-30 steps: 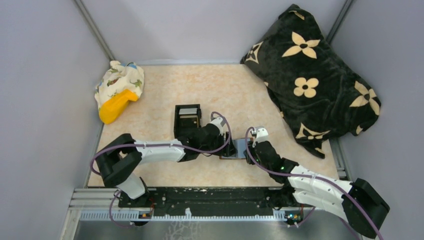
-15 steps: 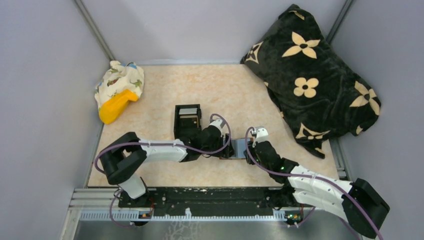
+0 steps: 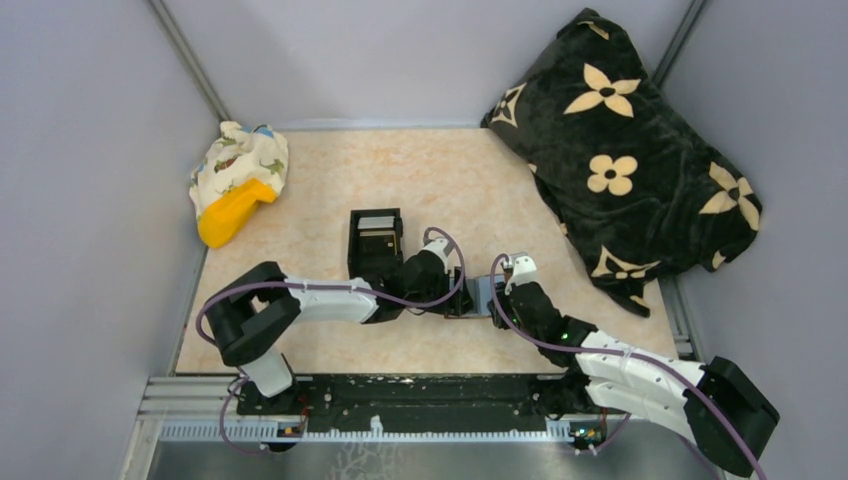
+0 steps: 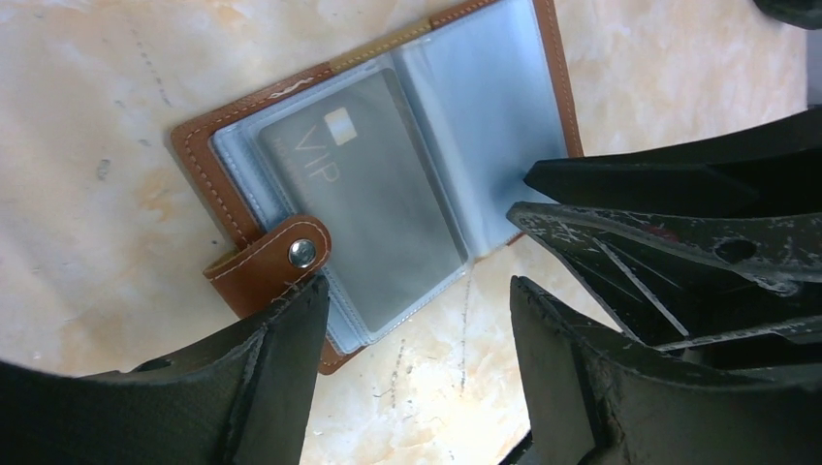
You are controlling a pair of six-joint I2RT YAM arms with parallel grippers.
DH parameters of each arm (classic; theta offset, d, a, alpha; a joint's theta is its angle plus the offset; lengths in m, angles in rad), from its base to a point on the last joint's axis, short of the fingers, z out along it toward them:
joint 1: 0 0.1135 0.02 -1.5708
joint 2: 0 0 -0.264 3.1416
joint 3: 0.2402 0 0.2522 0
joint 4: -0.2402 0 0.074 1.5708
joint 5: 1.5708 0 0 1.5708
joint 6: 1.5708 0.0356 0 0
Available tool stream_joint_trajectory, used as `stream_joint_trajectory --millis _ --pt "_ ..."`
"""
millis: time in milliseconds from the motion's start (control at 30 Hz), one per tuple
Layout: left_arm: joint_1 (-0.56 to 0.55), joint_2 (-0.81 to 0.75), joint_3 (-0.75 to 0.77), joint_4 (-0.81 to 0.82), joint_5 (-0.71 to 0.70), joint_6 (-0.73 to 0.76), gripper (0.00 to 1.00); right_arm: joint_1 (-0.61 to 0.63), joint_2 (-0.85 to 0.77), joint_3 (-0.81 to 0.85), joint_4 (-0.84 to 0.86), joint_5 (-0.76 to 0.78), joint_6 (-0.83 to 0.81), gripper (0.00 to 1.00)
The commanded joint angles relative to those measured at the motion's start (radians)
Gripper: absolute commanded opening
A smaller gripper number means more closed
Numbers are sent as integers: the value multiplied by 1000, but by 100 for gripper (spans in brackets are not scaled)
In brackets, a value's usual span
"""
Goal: Take the credit cards out of the card holder
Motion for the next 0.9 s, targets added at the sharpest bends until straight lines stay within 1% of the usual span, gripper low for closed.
stream_joint_trajectory --millis 0,133,233,600,867 --pt "-5 23 22 59 82 -36 74 9 -6 24 37 -2 -2 26" --pt "-5 22 18 97 114 -60 74 10 -2 26 40 -11 -4 26" --pt "-5 21 14 116 113 -74 75 9 16 25 46 -23 -1 26" --pt "-3 27 17 154 97 -102 79 10 153 70 45 -45 30 26" --pt "-3 14 22 146 86 -102 80 9 156 73 42 -44 30 26"
